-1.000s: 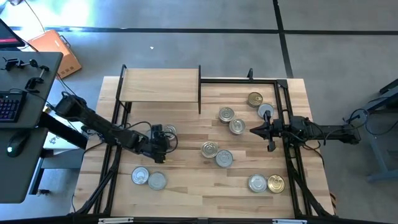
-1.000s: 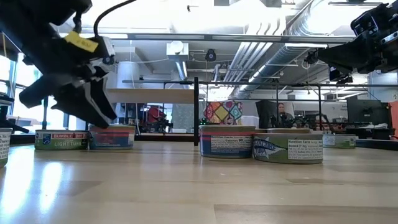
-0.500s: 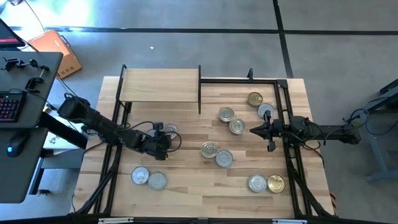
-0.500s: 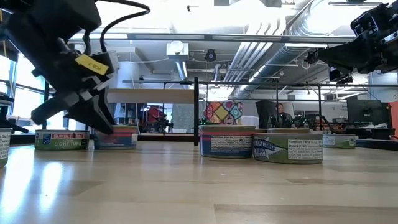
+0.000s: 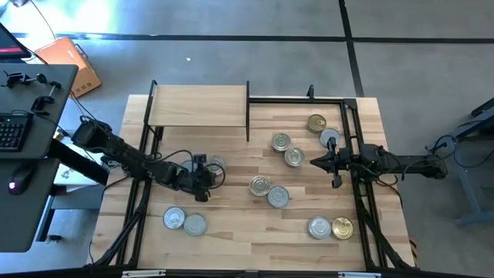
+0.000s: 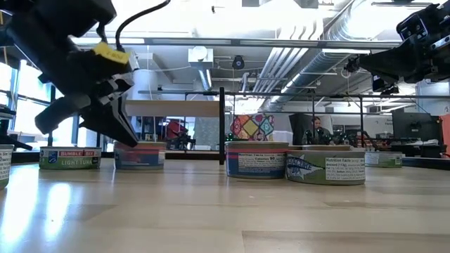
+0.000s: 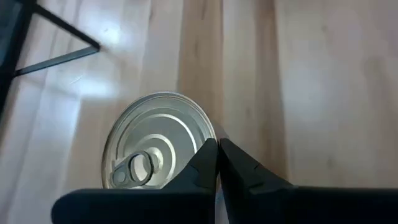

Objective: Stack canned seafood by type on shelf
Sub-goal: Put the blue tuna can on the shelf

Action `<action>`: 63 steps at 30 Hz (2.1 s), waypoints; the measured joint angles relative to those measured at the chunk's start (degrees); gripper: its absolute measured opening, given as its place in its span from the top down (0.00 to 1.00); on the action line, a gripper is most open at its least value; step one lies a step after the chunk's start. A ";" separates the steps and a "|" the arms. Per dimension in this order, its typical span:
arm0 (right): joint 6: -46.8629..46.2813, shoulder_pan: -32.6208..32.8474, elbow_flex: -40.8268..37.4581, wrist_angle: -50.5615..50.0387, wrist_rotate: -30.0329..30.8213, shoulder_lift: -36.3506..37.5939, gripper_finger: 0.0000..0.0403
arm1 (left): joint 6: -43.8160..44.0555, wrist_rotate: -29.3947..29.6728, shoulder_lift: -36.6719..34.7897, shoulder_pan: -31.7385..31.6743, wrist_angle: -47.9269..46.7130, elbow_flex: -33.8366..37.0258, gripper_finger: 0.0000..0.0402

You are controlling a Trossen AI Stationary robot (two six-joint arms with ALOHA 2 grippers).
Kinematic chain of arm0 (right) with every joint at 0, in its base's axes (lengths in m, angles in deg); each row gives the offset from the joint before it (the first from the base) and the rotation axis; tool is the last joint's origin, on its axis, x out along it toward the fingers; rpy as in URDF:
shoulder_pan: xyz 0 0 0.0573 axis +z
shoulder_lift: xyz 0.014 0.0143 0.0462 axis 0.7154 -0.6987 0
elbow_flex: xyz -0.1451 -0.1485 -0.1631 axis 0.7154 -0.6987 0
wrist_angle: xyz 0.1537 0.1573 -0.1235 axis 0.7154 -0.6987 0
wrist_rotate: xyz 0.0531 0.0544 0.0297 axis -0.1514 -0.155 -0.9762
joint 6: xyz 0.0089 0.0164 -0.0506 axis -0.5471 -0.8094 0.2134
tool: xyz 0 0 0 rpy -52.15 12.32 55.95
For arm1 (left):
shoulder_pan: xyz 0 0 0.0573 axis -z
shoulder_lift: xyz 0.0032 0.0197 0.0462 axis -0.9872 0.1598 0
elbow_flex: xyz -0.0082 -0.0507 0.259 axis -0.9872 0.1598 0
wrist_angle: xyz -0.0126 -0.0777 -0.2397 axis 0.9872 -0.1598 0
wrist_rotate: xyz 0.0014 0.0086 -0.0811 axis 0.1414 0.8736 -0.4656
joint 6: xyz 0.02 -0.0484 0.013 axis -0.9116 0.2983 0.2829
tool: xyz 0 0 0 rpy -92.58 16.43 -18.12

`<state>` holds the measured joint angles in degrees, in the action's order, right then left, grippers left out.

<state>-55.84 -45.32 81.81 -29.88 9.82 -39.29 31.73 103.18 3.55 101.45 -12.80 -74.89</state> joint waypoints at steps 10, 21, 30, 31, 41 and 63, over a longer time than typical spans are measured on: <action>0.02 0.02 -0.02 -0.02 -0.02 -0.02 0.99 | 0.00 -3.25 0.15 1.01 5.34 0.15 1.00; 0.00 0.01 -0.01 -0.02 -0.02 -0.01 0.99 | 1.68 -2.59 0.15 2.73 7.19 0.15 1.00; 0.02 0.00 0.00 0.00 -0.02 0.00 0.99 | 1.66 -2.33 0.09 2.73 8.56 0.15 1.00; 0.02 0.00 -0.02 0.00 -0.02 -0.02 0.99 | 1.66 -2.30 0.10 2.73 8.56 0.15 1.00; 0.00 0.02 -0.01 -0.01 0.00 -0.02 0.99 | 1.55 -2.11 0.05 2.85 8.53 0.11 1.00; 0.00 0.02 -0.02 0.00 -0.02 0.00 0.99 | -0.44 0.82 0.02 6.54 5.87 -2.82 1.00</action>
<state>-55.84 -45.30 81.79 -29.88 9.80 -39.29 31.30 104.00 3.58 107.99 -6.93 -77.71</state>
